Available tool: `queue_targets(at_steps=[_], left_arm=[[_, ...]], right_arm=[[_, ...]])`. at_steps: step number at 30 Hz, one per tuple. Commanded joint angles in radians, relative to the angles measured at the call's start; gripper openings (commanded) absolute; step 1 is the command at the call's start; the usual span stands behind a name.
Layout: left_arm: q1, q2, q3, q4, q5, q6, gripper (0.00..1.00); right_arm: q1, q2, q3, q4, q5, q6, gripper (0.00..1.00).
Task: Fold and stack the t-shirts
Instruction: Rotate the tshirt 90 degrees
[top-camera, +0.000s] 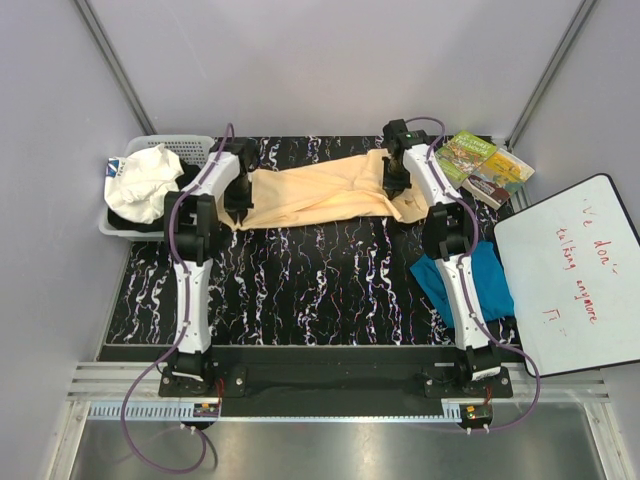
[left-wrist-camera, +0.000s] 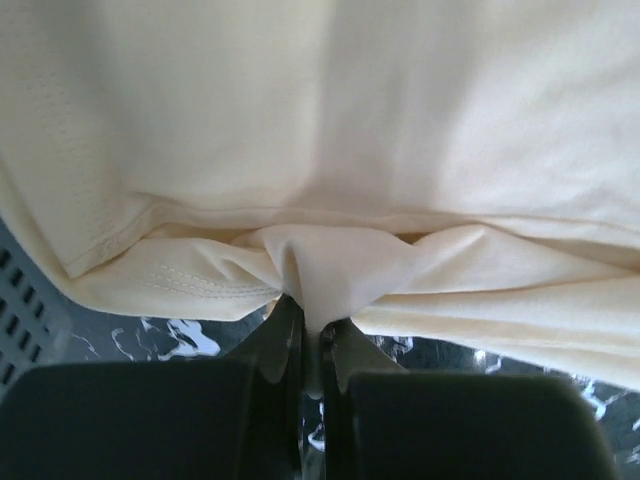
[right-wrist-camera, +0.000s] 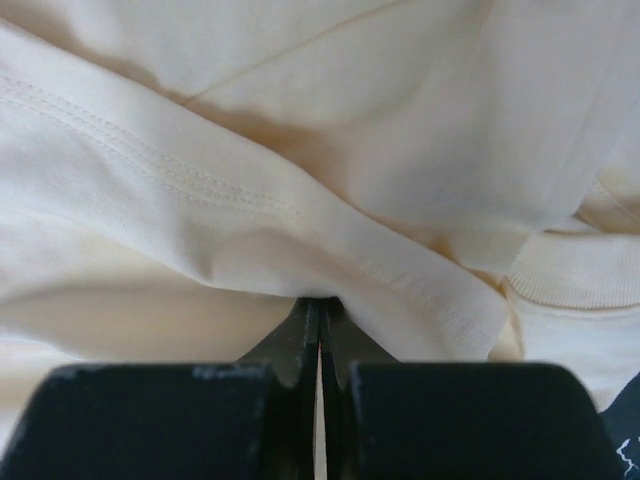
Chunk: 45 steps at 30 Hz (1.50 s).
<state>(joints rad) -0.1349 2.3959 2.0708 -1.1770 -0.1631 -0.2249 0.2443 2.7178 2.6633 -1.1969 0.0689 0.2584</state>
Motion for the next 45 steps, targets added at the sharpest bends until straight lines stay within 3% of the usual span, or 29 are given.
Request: queue_targets(at_steps=[1, 5, 10, 15, 19, 20, 21, 22, 23, 25, 28, 36, 45], left_arm=[[-0.055, -0.036, -0.128, -0.075, 0.157, 0.009, 0.0], [-0.11, -0.093, -0.196, -0.084, 0.281, 0.004, 0.0], [-0.198, -0.188, -0.297, -0.078, 0.427, -0.014, 0.0], [-0.255, -0.337, -0.376, -0.065, 0.41, -0.024, 0.0], [-0.255, -0.446, -0.414, -0.076, 0.332, -0.028, 0.34], [-0.255, -0.464, -0.428, -0.078, 0.327, -0.027, 0.66], [-0.256, -0.507, -0.445, -0.079, 0.324, -0.027, 0.86], [-0.256, -0.53, -0.48, -0.078, 0.323, -0.027, 0.96], [-0.258, -0.553, -0.495, -0.067, 0.324, -0.024, 0.99], [-0.258, -0.627, -0.535, -0.055, 0.315, -0.022, 0.99], [-0.258, -0.687, -0.572, -0.026, 0.292, -0.016, 0.99], [-0.307, -0.652, -0.661, 0.069, 0.283, 0.041, 0.97], [-0.486, -0.647, -0.736, 0.126, 0.027, 0.042, 0.98]], right_arm=[[-0.004, 0.056, 0.029, 0.173, 0.048, -0.01, 0.0], [-0.004, 0.072, 0.036, 0.276, -0.004, 0.002, 0.0], [-0.004, 0.094, 0.059, 0.402, -0.034, 0.004, 0.1], [-0.004, 0.063, 0.06, 0.442, -0.066, -0.034, 0.21], [-0.004, -0.03, -0.021, 0.45, -0.093, -0.064, 0.36], [-0.005, -0.07, -0.034, 0.45, -0.099, -0.068, 0.4], [-0.004, -0.091, -0.048, 0.45, -0.107, -0.08, 0.46], [-0.004, -0.113, -0.078, 0.45, -0.109, -0.082, 0.56], [-0.004, -0.162, -0.094, 0.45, -0.107, -0.085, 0.6], [-0.004, -0.208, -0.14, 0.45, -0.097, -0.091, 0.68], [-0.003, -0.308, -0.192, 0.445, -0.087, -0.1, 0.74], [-0.005, -0.426, -0.273, 0.37, -0.08, -0.074, 0.75], [-0.002, -0.494, -0.364, 0.333, -0.126, -0.018, 0.75]])
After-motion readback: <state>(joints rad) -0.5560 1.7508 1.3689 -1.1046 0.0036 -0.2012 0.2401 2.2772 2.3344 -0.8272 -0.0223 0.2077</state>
